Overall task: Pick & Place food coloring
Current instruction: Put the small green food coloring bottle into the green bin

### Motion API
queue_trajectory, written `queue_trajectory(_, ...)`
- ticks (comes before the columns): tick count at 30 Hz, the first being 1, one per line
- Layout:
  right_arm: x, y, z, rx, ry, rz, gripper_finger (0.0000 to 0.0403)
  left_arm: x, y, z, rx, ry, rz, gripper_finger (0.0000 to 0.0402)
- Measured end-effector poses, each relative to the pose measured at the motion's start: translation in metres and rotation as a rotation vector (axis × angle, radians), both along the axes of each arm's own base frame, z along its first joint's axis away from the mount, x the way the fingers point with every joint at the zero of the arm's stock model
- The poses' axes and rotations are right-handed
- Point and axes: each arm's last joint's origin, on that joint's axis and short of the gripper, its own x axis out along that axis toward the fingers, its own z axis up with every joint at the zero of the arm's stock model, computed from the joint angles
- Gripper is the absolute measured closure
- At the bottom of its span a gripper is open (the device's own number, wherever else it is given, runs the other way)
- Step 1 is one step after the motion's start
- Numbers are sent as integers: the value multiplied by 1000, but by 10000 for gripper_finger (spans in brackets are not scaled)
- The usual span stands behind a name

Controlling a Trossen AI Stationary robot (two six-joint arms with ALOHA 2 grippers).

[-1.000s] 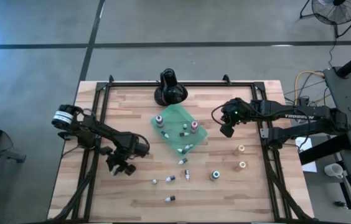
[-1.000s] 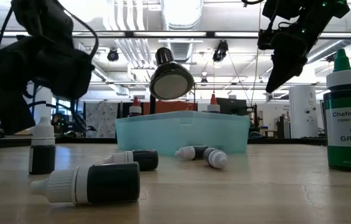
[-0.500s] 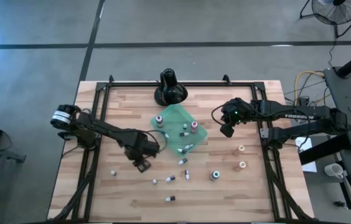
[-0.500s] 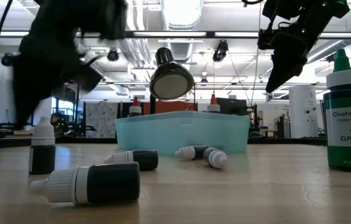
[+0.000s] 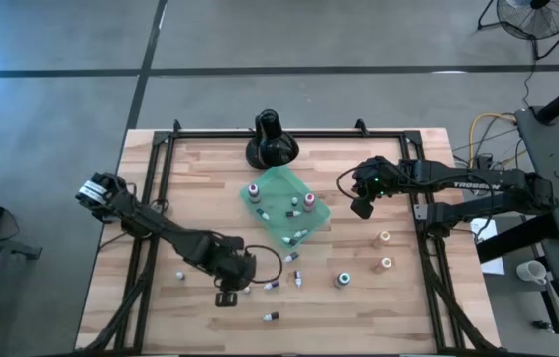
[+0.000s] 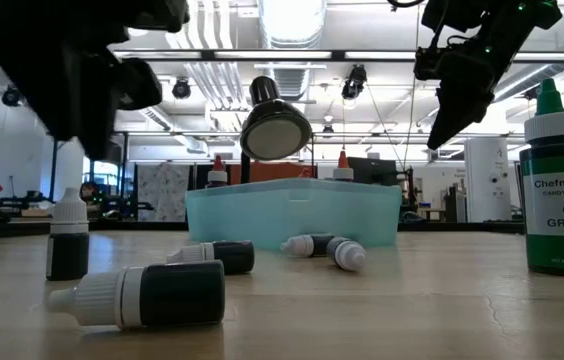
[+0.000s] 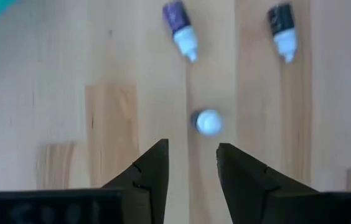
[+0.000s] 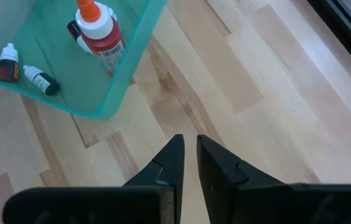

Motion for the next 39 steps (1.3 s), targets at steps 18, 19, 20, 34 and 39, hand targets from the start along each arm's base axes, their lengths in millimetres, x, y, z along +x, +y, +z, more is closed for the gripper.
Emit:
queue_trajectory(18, -2, 0, -1, 7, 21, 1, 365, 18, -14, -19, -11, -29, -112, 293)
queue_trajectory(19, -2, 0, -1, 8, 22, 1, 365, 17, -16, -18, -16, -29, -119, 293)
queue_trajectory(20, -2, 0, -1, 8, 22, 1, 365, 17, -16, -18, -18, -28, -122, 293)
queue_trajectory(34, -2, 0, -1, 9, 21, -2, 365, 20, -19, -32, -11, -5, -149, 293)
queue_trajectory(39, -2, 1, -1, 10, 22, -3, 365, 22, -20, -36, -7, 7, -149, 293)
